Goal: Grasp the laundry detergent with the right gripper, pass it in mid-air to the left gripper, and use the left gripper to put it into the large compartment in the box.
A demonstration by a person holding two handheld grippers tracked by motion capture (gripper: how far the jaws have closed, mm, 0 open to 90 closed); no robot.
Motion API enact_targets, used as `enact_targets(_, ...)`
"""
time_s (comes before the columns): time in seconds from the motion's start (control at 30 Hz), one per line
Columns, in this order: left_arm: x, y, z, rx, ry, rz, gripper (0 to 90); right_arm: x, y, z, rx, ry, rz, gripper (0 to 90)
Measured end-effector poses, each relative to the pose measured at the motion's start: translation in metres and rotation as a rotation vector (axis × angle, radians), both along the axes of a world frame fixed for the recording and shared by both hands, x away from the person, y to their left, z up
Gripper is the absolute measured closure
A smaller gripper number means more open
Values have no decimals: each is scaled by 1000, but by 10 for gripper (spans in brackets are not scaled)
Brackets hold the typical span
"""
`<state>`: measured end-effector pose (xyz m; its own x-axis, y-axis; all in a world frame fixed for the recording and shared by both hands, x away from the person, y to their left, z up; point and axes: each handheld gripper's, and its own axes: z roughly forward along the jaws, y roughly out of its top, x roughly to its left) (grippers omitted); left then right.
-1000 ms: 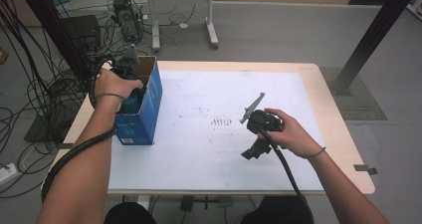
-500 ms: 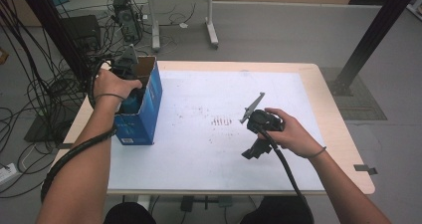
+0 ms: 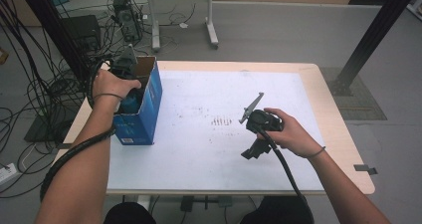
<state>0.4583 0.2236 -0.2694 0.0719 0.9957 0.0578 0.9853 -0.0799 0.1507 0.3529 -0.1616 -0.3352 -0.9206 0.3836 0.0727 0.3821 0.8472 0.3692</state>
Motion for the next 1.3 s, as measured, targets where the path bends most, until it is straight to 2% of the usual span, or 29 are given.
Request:
enact_targets(0.4,-2,1,7,-7,4,18,340,0,1,1,1,-6,3,38)
enact_targets(0.53,-4,1,14,-16,-2,12,337,0,1,1,-1,-8,-1,38)
enact_targets(0.73,-6,0,25,-8,-16,10,336,-1,2,2,-2,-8,0,39)
enact_targets(0.83,-7,-1,31,-27,-23,10,333,-1,2,3,-1,-15,4,39)
enact_targets(1.0,-9,-4,48,-5,-49,0,326,0,2,6,1,-23,1,37)
enact_targets(1.3,-13,-12,82,-21,-99,-22,289,1,2,8,2,-21,2,38)
